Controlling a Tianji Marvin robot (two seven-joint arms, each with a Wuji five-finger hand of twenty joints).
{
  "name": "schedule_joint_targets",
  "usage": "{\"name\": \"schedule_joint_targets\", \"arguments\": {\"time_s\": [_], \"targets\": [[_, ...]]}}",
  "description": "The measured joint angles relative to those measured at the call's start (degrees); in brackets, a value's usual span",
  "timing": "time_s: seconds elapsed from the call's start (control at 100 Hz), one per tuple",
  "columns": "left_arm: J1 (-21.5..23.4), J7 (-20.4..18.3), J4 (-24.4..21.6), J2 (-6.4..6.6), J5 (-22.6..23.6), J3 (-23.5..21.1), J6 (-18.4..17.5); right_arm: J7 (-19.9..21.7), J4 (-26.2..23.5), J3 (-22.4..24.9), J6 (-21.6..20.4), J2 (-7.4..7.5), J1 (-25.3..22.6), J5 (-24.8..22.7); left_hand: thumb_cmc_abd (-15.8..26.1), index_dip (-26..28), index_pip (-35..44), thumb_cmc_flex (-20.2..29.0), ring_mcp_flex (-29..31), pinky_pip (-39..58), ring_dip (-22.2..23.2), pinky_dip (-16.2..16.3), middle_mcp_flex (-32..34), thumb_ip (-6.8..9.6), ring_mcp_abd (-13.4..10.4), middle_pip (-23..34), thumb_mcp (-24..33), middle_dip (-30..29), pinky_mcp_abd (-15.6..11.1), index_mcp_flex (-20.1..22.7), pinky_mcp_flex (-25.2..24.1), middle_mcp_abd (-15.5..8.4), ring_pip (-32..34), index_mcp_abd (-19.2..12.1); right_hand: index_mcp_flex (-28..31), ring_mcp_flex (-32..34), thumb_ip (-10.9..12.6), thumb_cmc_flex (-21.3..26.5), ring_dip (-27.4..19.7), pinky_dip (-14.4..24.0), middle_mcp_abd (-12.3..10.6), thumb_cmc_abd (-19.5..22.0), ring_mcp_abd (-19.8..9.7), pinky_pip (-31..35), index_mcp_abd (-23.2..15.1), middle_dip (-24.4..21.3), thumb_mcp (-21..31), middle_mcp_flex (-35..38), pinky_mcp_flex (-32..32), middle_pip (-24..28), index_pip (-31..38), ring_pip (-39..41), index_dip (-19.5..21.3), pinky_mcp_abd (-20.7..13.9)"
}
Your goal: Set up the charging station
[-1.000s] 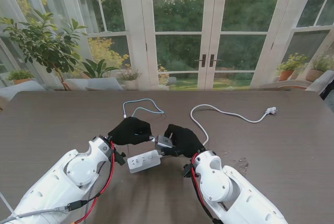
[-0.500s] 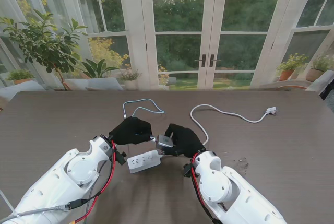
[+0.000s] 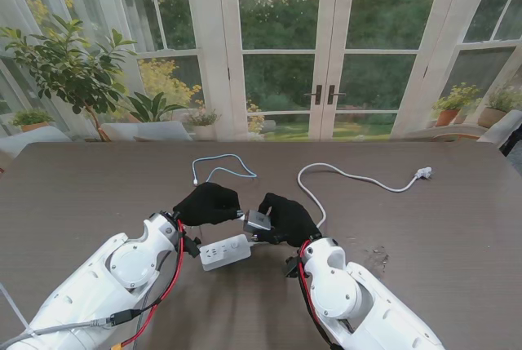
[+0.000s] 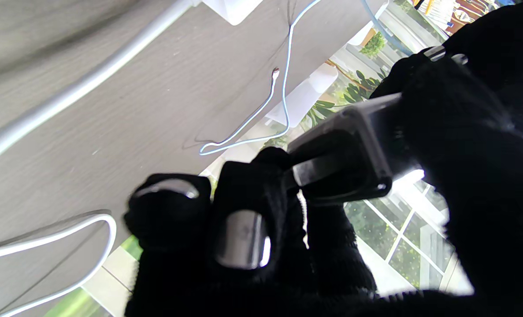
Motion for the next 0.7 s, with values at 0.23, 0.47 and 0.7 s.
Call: {"name": "schedule_joint_targets", "arguments": {"time_s": [0.23,0.47,0.7], "targets": [[-0.23,0.22,0.29,-0.18,-0.28,0.33,0.11,-0.03,-0.25,0.04,0.58,-0.04,-0.18,0.13,0.00,0.12,0.28,0.00,0.00,0.00,0.00,0.00,0.01,0.00,0.04,0.10,0.01,0.00,0.07,0.00,0.00,0.01,0.00,0.00,0.00,0.00,0.00,0.09,0.00,0.00,0.26,0.00,0.02,0.00,0.19,-0.07,0.00,0.00,0.12,0.01,0.00,0.07,0.00,0.15],[-0.95,1.20,1.13,-0.45,-0.09,1.12,0.08,-0.55,-1.00,-0.05,2.34,-0.17,-0.53,0.59,0.03,0.17,0.29,0.00,0.00,0.00,0.00,0.00,0.01,0.00,0.07,0.11,0.10,0.00,0.14,0.00,0.00,0.03,0.00,0.00,0.00,0.02,0.02,0.23,0.00,0.00,0.67,0.00,0.07,0.00,0.67,-0.07,0.04,0.00,0.47,0.01,0.00,0.57,0.00,0.17],[-1.29,2.32,1.56,-0.63,1.05,1.53,-0.11,-1.41,-1.64,-0.10,4.18,-0.63,-0.83,1.27,0.62,0.18,0.52,0.00,0.00,0.00,0.00,-0.04,0.01,0.00,0.07,0.12,0.10,0.00,0.16,0.00,0.00,0.05,0.00,0.00,0.00,0.06,0.03,0.69,0.00,0.00,1.20,0.00,0.38,0.00,1.08,-0.07,0.05,0.00,0.48,0.01,0.00,0.59,0.00,0.20]]}}
